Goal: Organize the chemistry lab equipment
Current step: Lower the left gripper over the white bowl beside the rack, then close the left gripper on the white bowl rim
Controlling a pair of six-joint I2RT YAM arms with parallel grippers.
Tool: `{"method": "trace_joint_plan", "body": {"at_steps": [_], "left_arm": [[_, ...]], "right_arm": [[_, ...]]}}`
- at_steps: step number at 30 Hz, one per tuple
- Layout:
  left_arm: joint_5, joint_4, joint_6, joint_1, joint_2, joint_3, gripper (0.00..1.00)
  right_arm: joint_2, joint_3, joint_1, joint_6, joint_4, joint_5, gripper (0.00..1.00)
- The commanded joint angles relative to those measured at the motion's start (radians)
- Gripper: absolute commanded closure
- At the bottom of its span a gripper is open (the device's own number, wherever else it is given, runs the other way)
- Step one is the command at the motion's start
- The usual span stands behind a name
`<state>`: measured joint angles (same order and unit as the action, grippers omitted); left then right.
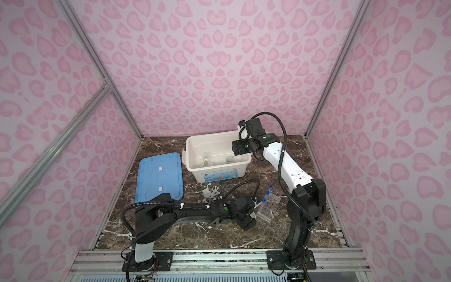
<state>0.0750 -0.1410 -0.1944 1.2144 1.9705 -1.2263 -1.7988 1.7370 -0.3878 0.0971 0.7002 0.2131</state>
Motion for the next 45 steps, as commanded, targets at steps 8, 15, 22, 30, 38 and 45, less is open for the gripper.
{"method": "trace_joint_plan", "body": {"at_steps": [8,15,22,30,38,45], "left_arm": [[0.01,-0.006,-0.036,-0.024,-0.018,0.026,0.21],[0.033,-0.012,-0.05,-0.041,-0.027,0.043,0.22],[0.059,-0.02,-0.059,-0.062,-0.041,0.067,0.23],[0.108,-0.035,-0.054,-0.079,-0.064,0.094,0.23],[0.14,-0.035,-0.052,-0.098,-0.1,0.141,0.23],[0.11,-0.037,-0.028,-0.098,-0.108,0.113,0.15]], "right_arm": [[0.001,-0.014,0.003,0.006,-0.024,0.007,0.13],[0.0,-0.016,0.003,0.006,-0.024,0.009,0.13],[-0.001,-0.017,0.003,0.006,-0.023,0.009,0.13],[-0.004,-0.016,0.003,0.008,-0.025,0.014,0.13],[-0.002,-0.016,0.003,0.011,-0.032,0.023,0.13],[0.001,-0.017,0.003,0.012,-0.029,0.021,0.13]]}}
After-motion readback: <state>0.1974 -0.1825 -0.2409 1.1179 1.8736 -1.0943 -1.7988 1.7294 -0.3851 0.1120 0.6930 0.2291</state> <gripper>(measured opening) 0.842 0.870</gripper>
